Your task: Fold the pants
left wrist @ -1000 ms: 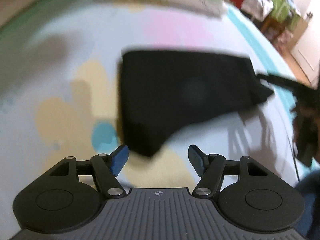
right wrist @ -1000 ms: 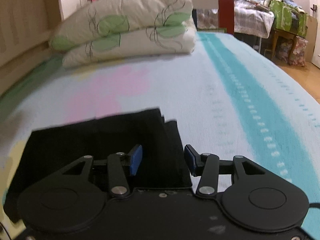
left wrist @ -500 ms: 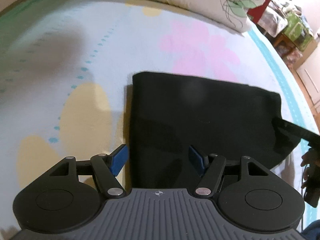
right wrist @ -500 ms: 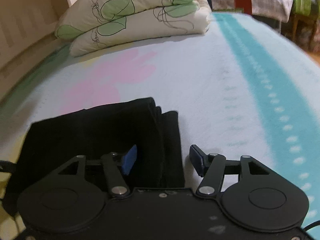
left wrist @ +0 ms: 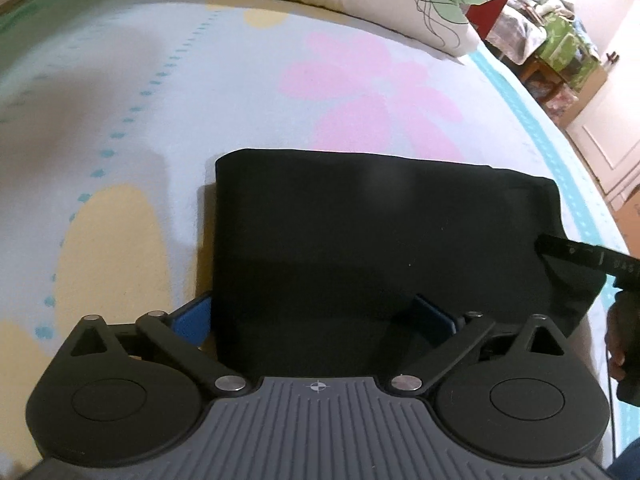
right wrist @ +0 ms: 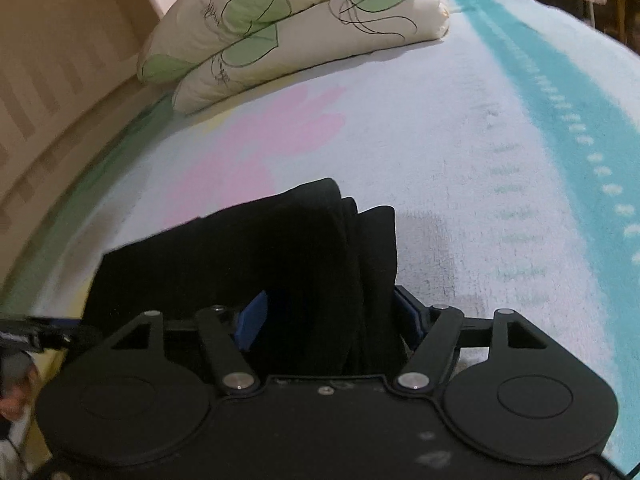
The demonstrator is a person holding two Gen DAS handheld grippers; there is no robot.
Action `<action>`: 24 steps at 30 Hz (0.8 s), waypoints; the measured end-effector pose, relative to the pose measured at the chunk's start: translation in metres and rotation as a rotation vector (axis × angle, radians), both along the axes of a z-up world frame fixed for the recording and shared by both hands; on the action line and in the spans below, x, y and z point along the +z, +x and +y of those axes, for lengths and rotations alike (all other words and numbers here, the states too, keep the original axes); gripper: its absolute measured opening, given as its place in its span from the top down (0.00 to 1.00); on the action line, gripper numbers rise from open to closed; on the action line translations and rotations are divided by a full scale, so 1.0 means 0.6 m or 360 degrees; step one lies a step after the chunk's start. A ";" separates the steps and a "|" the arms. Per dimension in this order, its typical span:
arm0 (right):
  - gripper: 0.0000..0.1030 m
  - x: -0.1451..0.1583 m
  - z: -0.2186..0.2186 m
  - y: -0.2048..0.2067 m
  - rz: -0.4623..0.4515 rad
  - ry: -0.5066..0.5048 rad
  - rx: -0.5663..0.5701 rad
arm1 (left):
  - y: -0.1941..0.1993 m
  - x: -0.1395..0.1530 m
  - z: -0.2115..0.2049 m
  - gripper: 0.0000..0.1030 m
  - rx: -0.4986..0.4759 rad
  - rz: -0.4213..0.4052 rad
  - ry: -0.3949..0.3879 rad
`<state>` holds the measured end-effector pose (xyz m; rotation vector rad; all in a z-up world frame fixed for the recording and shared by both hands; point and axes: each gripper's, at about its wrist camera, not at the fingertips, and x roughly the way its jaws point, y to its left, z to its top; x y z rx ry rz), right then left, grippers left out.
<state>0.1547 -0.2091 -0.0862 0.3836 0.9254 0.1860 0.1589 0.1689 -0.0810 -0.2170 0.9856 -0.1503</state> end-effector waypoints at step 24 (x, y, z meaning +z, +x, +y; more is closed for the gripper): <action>0.77 0.107 0.173 0.021 -0.0266 -0.0124 0.0119 | -0.081 0.120 0.070 0.90 0.0374 -0.0336 0.0174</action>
